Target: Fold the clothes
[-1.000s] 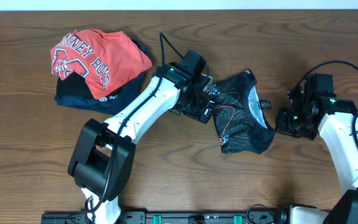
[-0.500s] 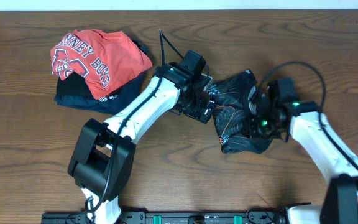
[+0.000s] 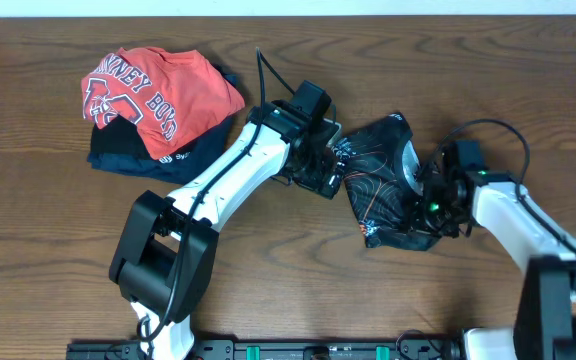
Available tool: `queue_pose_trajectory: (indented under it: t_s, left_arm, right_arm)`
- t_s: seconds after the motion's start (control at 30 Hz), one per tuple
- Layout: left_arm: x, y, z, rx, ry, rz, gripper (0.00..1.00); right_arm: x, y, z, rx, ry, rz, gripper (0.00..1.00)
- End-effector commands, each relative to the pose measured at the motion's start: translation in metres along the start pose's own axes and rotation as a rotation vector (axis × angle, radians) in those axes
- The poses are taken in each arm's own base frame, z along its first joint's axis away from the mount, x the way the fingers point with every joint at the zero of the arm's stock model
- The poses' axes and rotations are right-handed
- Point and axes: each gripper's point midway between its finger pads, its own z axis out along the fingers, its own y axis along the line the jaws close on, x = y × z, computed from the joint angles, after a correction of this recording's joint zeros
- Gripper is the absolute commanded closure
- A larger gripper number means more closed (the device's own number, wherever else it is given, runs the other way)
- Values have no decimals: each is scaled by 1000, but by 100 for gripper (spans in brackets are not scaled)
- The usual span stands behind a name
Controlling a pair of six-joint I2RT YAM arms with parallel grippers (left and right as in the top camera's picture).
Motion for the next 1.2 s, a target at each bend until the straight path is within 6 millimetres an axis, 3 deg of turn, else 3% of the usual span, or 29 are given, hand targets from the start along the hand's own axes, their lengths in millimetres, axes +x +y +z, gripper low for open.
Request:
queue_pose_trajectory:
  t_s: [0.0,0.1,0.2,0.23,0.3,0.4,0.47,0.67,0.83,0.93,1.03,1.17]
  left_arm:
    - [-4,7,7,-13,-9,-24,0]
    - [-17,7,5,9,-61,-81,0]
    - [-35,-16,1,149,-125,-53,2]
    - [-41,-25,-1,199,-147,-32,13]
    - [-49,-37,-1,241,-186,54,26]
    - [-62,-40,5,235,-238,148,52]
    - [-68,-37,14,230,-258,191,62]
    - [-62,-19,65,224,-192,185,64]
    - [-62,1,101,203,-185,207,65]
    - [-83,25,98,136,-267,198,64]
    - [-108,53,83,65,-365,179,61]
    - [-124,86,64,34,-431,122,57]
  right_arm:
    - [-22,43,-35,-167,-147,-175,87]
    - [-44,53,-57,-168,-288,-179,88]
    - [-69,39,-67,-88,-400,-50,93]
    - [-76,34,-68,-65,-428,-1,95]
    - [-89,31,-69,-61,-471,48,97]
    - [-100,29,-62,-80,-483,111,99]
    - [-101,23,-49,-78,-450,161,99]
    - [-81,2,-4,-38,-283,249,99]
    - [-71,-14,13,18,-220,288,99]
    - [-64,-25,15,84,-202,308,99]
    - [-57,-37,14,149,-189,320,99]
    - [-53,-40,14,169,-176,300,99]
